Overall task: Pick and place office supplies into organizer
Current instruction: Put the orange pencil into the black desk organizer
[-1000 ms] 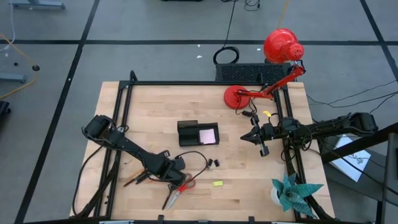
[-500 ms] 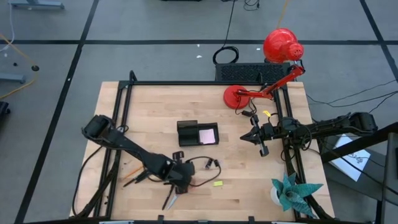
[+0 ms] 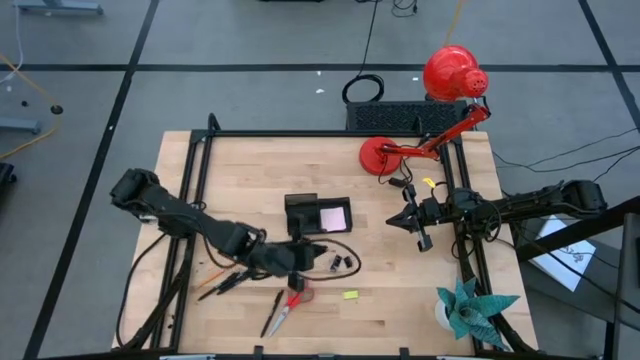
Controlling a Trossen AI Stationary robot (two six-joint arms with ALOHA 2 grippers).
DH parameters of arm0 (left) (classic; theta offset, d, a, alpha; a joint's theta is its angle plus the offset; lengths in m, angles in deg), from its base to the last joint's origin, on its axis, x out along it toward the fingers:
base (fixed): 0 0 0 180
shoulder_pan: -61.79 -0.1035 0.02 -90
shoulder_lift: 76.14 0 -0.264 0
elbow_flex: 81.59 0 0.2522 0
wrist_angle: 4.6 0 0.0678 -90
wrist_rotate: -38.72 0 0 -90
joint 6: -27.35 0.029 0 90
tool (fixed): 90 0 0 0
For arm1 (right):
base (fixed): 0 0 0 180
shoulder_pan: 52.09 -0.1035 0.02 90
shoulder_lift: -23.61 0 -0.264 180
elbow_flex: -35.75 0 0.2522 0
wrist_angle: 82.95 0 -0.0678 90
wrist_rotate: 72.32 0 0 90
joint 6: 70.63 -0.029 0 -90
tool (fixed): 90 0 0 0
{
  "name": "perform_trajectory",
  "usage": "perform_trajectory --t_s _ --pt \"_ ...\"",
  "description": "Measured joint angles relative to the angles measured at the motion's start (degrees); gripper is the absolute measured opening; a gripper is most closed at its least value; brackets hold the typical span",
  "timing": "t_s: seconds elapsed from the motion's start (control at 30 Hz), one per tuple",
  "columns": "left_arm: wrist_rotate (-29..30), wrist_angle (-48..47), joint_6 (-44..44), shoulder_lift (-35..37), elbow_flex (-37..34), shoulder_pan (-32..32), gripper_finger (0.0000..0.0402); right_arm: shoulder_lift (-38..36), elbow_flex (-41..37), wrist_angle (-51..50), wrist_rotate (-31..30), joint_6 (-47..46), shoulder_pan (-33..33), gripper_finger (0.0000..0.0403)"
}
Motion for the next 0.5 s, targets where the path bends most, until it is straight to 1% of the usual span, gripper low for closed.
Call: perform_trajectory --t_s 0.1,0.2,0.3,0.37,0.43,0.5 --pt "-2.1 5.8 7.2 1.7 0.1 -2.7 0.0019 0.0 0.0 0.0 0.0 0.0 0.0 0.0000" --pt "-3.1 7.7 10.7 2.0 0.1 -6.3 0.0019 0.0 0.0 0.2 -0.1 0.0 0.0 0.0000" --pt "-6.5 7.3 11.1 1.8 0.0 -10.5 0.0011 0.0 0.0 0.0 -0.1 0.0 0.0 0.0000" --pt "-10.2 7.4 9.9 1.9 0.0 -13.6 0.0007 0.0 0.0 -0.1 -0.1 0.0 0.0 0.0000" --pt "-13.7 6.9 8.6 1.9 0.0 -16.4 0.0008 0.0 0.0 -0.1 -0.1 0.0 0.0 0.0000" --pt "-15.3 7.4 8.0 1.9 -0.6 -18.8 0.0014 0.0 0.0 -0.1 -0.1 0.0 0.0 0.0000"
